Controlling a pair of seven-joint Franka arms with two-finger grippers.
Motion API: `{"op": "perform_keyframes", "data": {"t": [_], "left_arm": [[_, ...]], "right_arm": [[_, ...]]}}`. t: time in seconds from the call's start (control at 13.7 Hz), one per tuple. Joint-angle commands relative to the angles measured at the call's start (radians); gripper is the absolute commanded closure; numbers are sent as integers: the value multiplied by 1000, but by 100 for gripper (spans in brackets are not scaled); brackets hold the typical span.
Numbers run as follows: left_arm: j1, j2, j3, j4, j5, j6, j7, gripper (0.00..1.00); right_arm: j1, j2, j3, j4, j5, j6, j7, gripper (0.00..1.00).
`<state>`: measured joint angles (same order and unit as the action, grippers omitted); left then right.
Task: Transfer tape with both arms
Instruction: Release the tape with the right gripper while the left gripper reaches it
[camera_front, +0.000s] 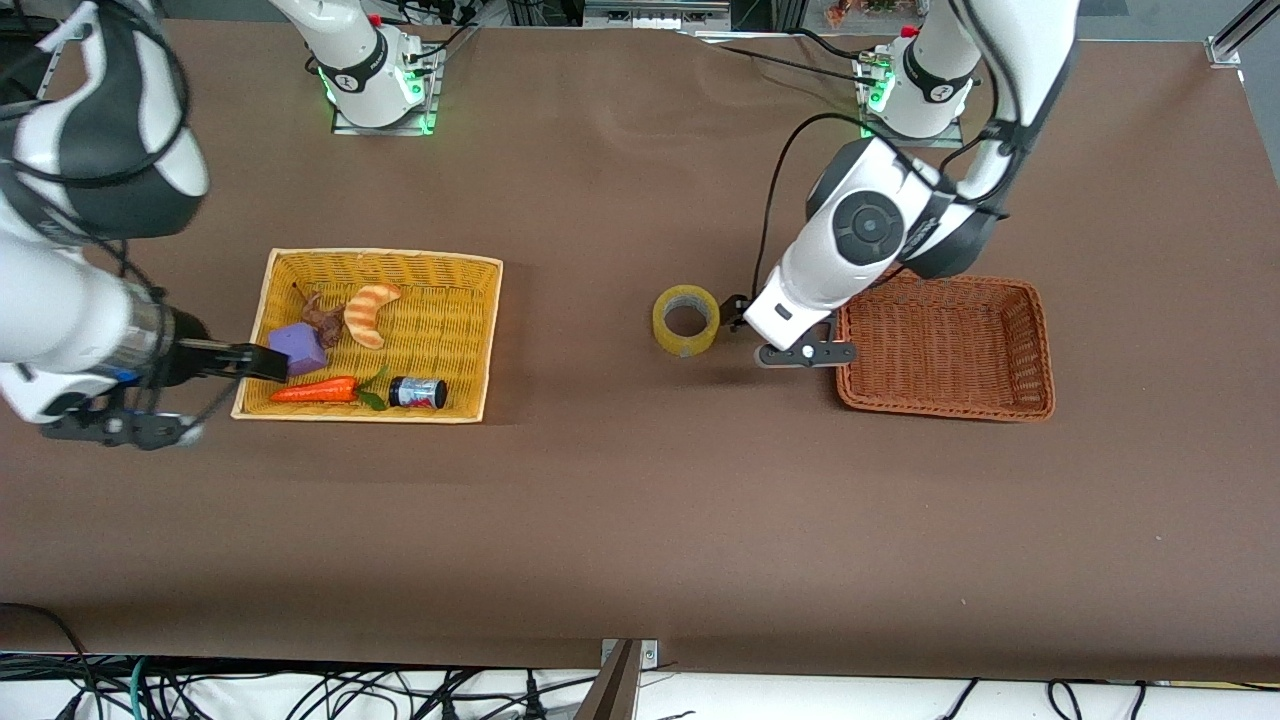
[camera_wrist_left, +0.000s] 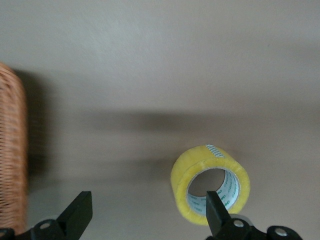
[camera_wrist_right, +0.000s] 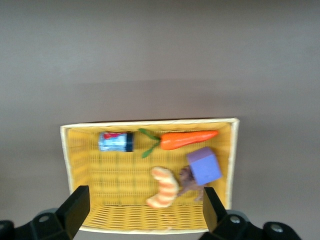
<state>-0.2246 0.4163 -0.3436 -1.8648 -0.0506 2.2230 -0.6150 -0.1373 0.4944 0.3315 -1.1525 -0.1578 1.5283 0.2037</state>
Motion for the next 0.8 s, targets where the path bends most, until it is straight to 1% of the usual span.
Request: {"op": "perform_keyframes", "data": {"t": [0.0, 0.07, 0.15, 0.22, 0.29, 0.36, 0.51, 0.58, 0.73], "left_arm": [[-59, 54, 3, -10, 41, 44, -101, 0], [-74, 71, 2, -8, 76, 59, -132, 0], [-85, 90, 3, -10, 89, 78, -146, 0], [-104, 104, 3, -14, 90, 98, -147, 0], [-110, 113, 3, -26, 91, 121, -147, 0], [-116, 130, 3, -37, 91, 145, -147, 0], [-124, 151, 3, -43, 91, 184, -147, 0], [-128, 156, 3, -47, 91, 194, -147, 0], [-128, 165, 5, -66, 97, 225, -147, 0]], "right_arm": [[-50, -86, -32, -10, 30, -77, -148, 0], [-53, -118, -73, -12, 40, -95, -182, 0], [-54, -152, -109, -32, 67, -94, -187, 0], [-71, -224, -138, -92, 108, -85, -187, 0], [-74, -296, -167, -193, 136, -56, -173, 0], [-74, -341, -184, -258, 142, -16, -167, 0], [-73, -426, -186, -352, 132, -22, -155, 0], [-68, -465, -186, -401, 142, -19, -153, 0], [-30, -517, -190, -476, 132, -7, -135, 0]]}}
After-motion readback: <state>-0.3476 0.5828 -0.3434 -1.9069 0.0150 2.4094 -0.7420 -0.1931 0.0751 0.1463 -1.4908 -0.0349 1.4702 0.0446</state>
